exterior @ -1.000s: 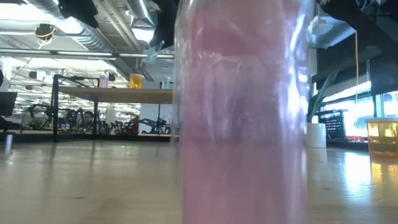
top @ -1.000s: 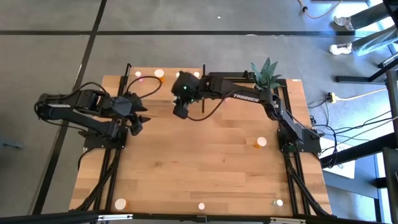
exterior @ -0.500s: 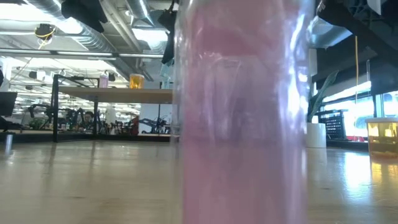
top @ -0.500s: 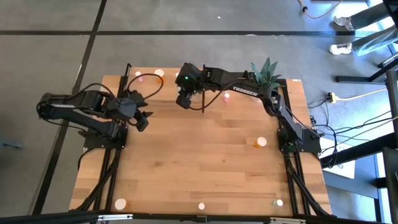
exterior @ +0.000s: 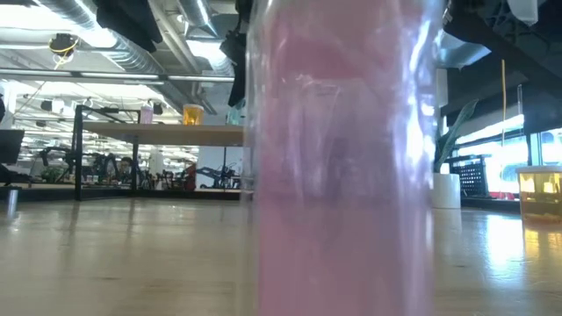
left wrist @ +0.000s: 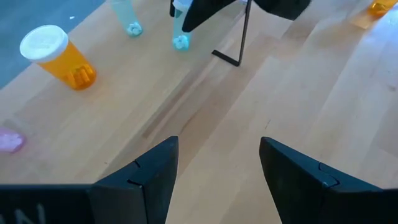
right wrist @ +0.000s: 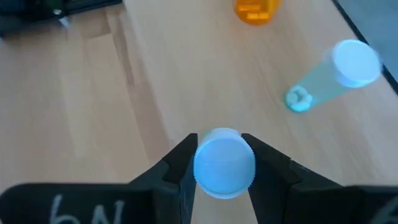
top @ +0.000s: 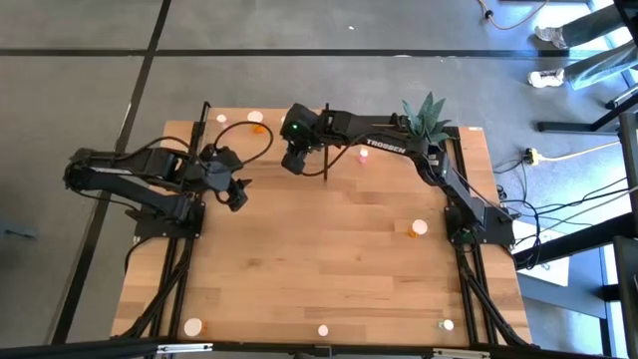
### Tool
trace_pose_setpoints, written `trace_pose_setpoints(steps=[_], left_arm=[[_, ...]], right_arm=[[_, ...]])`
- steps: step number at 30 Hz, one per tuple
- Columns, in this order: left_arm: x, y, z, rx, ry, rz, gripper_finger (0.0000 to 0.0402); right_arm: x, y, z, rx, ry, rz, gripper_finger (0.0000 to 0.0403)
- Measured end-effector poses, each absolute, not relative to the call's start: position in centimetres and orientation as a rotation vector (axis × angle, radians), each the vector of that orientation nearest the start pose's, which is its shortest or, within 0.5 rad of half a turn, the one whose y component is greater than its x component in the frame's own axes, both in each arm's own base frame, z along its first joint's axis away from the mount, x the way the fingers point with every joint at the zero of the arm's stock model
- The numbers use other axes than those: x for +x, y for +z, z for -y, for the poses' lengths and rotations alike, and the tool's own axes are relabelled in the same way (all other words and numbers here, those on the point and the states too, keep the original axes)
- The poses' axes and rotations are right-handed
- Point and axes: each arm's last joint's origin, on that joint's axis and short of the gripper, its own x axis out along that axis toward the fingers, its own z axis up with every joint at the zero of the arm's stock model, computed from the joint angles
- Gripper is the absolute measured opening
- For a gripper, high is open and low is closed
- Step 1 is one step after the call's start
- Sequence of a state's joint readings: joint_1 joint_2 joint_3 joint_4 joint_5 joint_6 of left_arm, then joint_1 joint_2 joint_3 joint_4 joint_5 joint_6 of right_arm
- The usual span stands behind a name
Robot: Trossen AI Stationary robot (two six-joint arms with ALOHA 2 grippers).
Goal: Pick and place medicine bottles onto shelf by color
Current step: Put the left blue pill bottle on the shelf aligned with the other blue pill bottle
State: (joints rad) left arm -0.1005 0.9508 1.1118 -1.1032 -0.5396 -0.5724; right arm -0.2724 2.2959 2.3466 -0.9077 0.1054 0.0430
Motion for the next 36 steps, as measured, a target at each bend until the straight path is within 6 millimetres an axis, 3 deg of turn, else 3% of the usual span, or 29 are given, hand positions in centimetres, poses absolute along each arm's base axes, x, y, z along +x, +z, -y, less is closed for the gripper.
trace_pose_setpoints(steps=[21, 36], left_arm=[[15.38, 34.2, 0.06, -0.229, 0.641, -0.749, 0.0218], [15.36, 34.19, 0.06, -0.228, 0.641, -0.752, 0.0218]], right_arm=[[48.22, 30.13, 13.87, 0.14, -0.387, -0.825, 0.0117], [48.32, 30.25, 13.92, 0.134, -0.394, -0.81, 0.0148]])
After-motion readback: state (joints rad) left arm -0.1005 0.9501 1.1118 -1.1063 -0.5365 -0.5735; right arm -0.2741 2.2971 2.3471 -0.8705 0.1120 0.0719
